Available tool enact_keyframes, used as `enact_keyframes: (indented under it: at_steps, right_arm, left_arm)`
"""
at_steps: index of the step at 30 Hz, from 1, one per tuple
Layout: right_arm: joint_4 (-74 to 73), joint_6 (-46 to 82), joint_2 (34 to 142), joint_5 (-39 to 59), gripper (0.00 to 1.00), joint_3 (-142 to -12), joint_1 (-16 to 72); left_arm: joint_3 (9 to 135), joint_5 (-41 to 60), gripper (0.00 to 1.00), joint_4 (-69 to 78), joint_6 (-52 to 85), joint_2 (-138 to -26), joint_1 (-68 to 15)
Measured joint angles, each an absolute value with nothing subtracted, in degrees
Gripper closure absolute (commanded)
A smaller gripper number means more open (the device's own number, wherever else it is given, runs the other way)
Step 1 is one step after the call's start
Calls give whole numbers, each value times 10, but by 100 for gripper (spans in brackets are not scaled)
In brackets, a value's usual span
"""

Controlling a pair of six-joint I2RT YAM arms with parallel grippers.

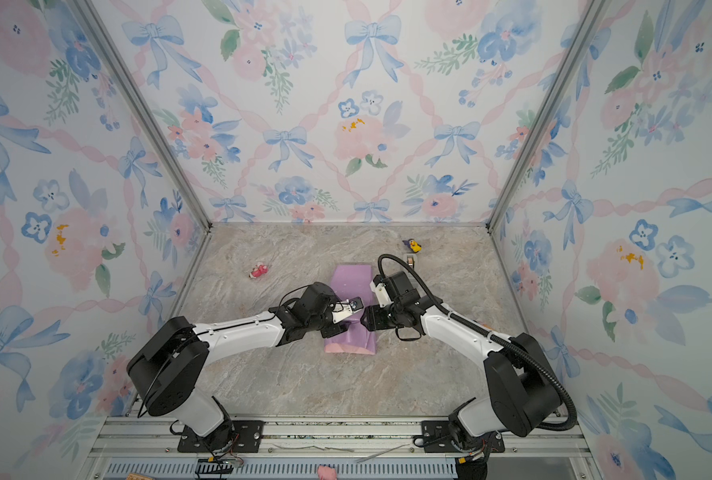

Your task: Wrap the gift box in paper

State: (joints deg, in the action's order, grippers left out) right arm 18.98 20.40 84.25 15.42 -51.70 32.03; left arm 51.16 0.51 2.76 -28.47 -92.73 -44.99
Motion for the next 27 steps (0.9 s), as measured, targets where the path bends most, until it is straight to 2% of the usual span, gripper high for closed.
enact_keyframes:
  at_steps: [8,13,16,21,24,27]
  right_arm:
    - [208,210,852,141,44,-517,307]
    - [223,210,849,131,43,-517,298]
    - [233,208,842,128,39,-517,295]
    - [236,209,783,140,35,-516,294]
    - [236,218,750,154,34,-524,290]
    - [241,230,767,161,35,-557,289]
  left_arm:
    - [512,25,34,26,-279,-927,-452]
    - [510,44,33,26,-271,-923,-448]
    - [509,65,33,26,-263,-910,-442]
    - [509,100,33,37,-248,-875,-431]
    - [509,105,35,53,-241,-858,-421]
    - [509,99,35,60,-240,-857,-409]
